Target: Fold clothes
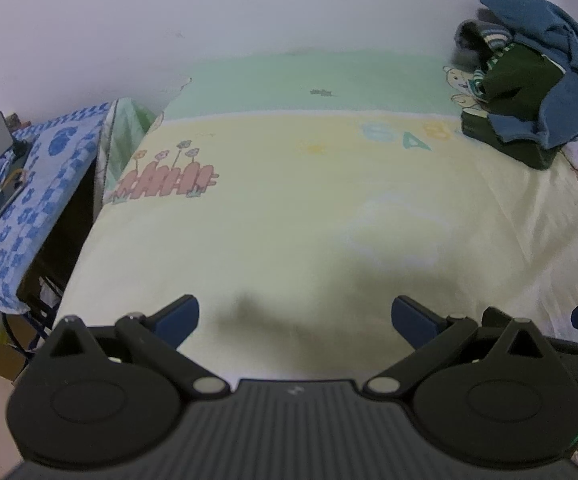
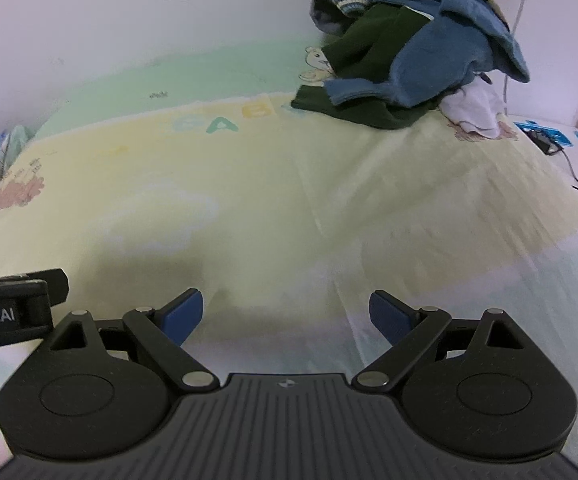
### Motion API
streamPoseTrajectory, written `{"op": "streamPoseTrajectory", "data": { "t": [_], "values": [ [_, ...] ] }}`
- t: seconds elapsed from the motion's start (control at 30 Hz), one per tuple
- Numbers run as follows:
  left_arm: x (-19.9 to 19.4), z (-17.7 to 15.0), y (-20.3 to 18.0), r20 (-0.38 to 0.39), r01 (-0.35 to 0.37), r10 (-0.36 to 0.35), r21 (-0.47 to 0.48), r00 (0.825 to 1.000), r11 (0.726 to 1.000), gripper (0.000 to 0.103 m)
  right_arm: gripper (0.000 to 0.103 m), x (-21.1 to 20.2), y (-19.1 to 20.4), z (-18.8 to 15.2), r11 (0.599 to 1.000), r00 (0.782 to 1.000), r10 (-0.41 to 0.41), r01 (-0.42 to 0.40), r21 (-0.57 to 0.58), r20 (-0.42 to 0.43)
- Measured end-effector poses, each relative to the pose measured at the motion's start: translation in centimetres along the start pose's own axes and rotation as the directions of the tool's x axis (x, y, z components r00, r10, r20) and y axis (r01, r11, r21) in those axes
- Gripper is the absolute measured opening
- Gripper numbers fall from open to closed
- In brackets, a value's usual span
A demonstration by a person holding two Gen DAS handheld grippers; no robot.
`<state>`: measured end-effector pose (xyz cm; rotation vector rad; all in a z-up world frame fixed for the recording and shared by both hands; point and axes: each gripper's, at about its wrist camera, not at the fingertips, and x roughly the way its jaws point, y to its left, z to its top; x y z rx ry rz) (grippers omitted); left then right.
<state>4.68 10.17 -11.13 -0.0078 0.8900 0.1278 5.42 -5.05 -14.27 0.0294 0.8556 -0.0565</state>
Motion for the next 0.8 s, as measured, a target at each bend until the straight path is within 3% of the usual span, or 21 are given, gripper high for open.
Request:
{"op": "streamPoseTrajectory", "data": {
  "t": [0.2, 0.33, 0.53, 0.8],
  "values": [
    [-0.8, -0.1, -0.6, 0.014, 0.016, -0.016, 0.024, 1.000, 1.000, 0.102, 0.092, -0.7, -0.4, 0.0, 0.999, 0.997, -0.049, 0.049, 0.001, -0.067],
    [-1.2, -0.1, -1.0, 0.016, 0.025, -0.025, 0.034, 1.000, 0.999, 0.102, 0.085, -1.5, -1.7, -0.1, 0.995, 0.995, 0.014, -0.004, 0.102, -0.099],
    [-1.6, -0.1, -1.3, 0.018, 0.039, -0.040, 0.051, 0.999, 0.998, 0.102, 0.081, -1.8, -1.6, -0.6, 0.994, 0.985, -0.041, 0.058, 0.098, -0.169],
    [-2.0, -0.4, -1.7, 0.027, 0.060, -0.062, 0.063, 0.998, 0.996, 0.102, 0.078, -2.6, -2.9, -1.8, 0.983, 0.980, 0.010, 0.027, 0.180, -0.199]
  ]
}}
